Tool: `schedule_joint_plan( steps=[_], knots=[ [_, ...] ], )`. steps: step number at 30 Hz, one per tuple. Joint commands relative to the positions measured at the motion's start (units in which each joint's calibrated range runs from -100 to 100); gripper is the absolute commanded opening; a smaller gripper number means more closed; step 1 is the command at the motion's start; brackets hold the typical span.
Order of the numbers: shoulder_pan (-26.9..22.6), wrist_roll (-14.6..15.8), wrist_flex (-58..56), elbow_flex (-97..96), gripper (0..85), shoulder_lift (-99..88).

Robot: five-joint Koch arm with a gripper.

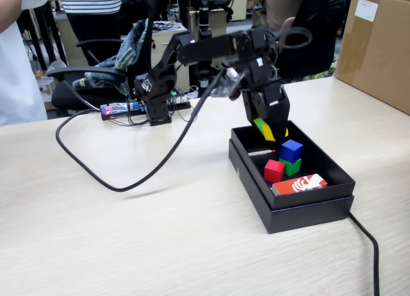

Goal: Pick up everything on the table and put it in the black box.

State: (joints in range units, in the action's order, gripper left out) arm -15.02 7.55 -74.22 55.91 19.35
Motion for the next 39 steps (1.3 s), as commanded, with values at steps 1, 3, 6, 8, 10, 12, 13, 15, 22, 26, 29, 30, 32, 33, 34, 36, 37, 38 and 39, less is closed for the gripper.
schedule_joint_plan(
  steps=[1,3,6,8,10,12,13,15,22,26,29,30,32,33,34,36,37,38,39],
  knots=[
    [-0.1,0.3,0.2,6.3,10.5,1.7],
    [-0.1,0.7,0.2,6.6,10.6,3.8],
    [-0.1,1.0,0.2,7.5,10.6,6.1],
    [0.0,1.1,0.2,7.9,10.8,7.4],
    [0.3,1.2,0.2,8.3,10.8,8.7],
    [0.5,1.3,0.2,8.4,10.9,9.6],
    [0.6,1.3,0.2,8.4,11.0,10.0],
    [0.7,1.4,0.2,8.6,11.3,10.3],
    [0.9,1.4,0.1,8.9,40.3,9.4],
    [0.9,1.6,0.2,6.1,41.8,-0.2],
    [0.9,1.7,0.2,1.7,41.9,-13.3],
    [1.0,1.7,0.1,0.0,42.0,-18.1],
    [1.4,1.7,0.2,-2.9,45.6,-27.3],
    [1.8,1.6,0.1,-4.6,46.1,-31.7],
    [2.1,1.6,0.1,-6.5,46.1,-36.3],
    [3.3,1.1,0.4,-14.4,46.5,-50.2],
    [3.9,0.8,0.9,-18.0,46.8,-54.8],
    [4.6,0.5,1.5,-21.8,47.6,-58.9],
    [5.4,0.1,2.2,-25.1,48.9,-62.9]
  ],
)
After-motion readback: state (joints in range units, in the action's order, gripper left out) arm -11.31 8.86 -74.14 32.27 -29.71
